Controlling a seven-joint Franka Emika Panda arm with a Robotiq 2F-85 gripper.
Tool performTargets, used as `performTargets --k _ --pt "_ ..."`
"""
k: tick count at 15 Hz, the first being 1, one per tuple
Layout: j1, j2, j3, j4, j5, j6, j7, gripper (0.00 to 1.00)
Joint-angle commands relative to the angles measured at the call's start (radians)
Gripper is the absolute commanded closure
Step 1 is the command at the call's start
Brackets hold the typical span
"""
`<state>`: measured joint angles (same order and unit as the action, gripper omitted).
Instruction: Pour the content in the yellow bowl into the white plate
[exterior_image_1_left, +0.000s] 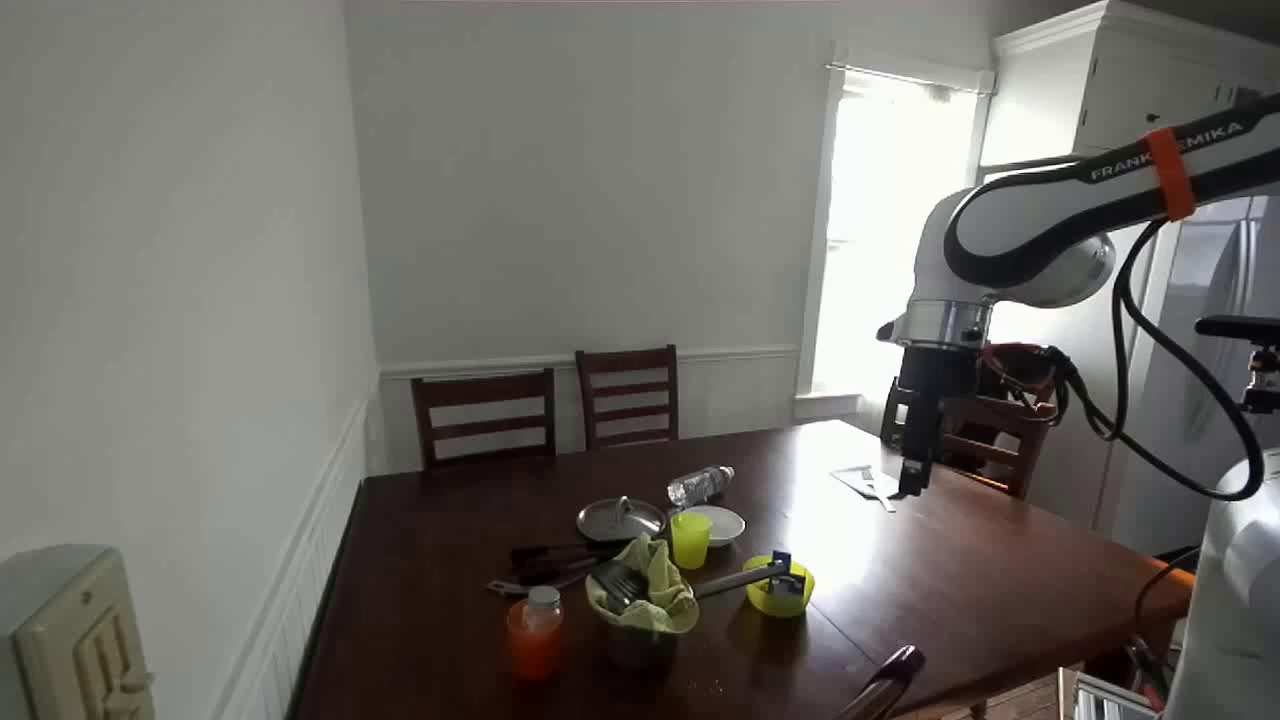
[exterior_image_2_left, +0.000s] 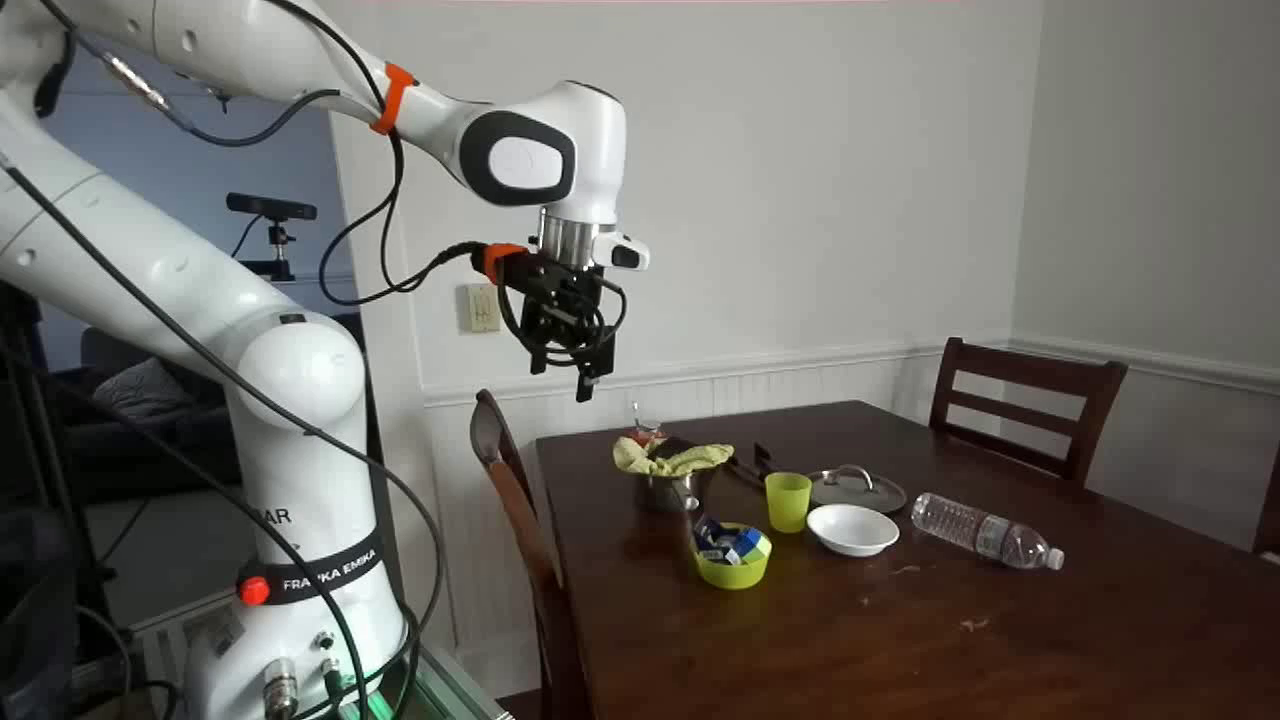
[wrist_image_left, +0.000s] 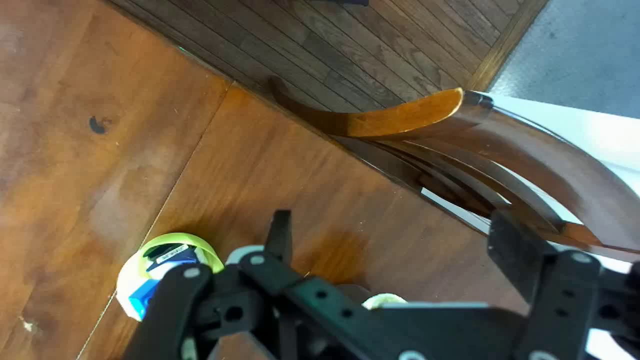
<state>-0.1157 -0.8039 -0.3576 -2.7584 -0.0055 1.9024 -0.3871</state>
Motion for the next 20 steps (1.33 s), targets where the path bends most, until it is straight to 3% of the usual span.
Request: performTargets --k 1,7,9,11,15,17,18,20 --pt "-0.013 0.004 0.012 0.001 0.009 -0.001 -0.008 0.0" --pt "-0.088 0.163 -0.082 0.006 0.041 0.335 0.048 0.0" --pt "-0.099 0.308 -0.136 0.027 0.059 0.486 0.04 0.0" --pt "-0.061 0.43 -0.198 0.039 0.076 0.624 0.044 0.0" --pt "0.013 0.673 -0.314 0.112 0.142 0.698 0.041 0.0" --pt "0.034 0.795 -0.354 0.176 0.191 0.646 0.053 0.0" --pt "-0.057 0.661 -0.258 0.091 0.149 0.674 0.037 0.0" --pt "-0.06 0.755 -0.264 0.133 0.166 0.673 0.045 0.0"
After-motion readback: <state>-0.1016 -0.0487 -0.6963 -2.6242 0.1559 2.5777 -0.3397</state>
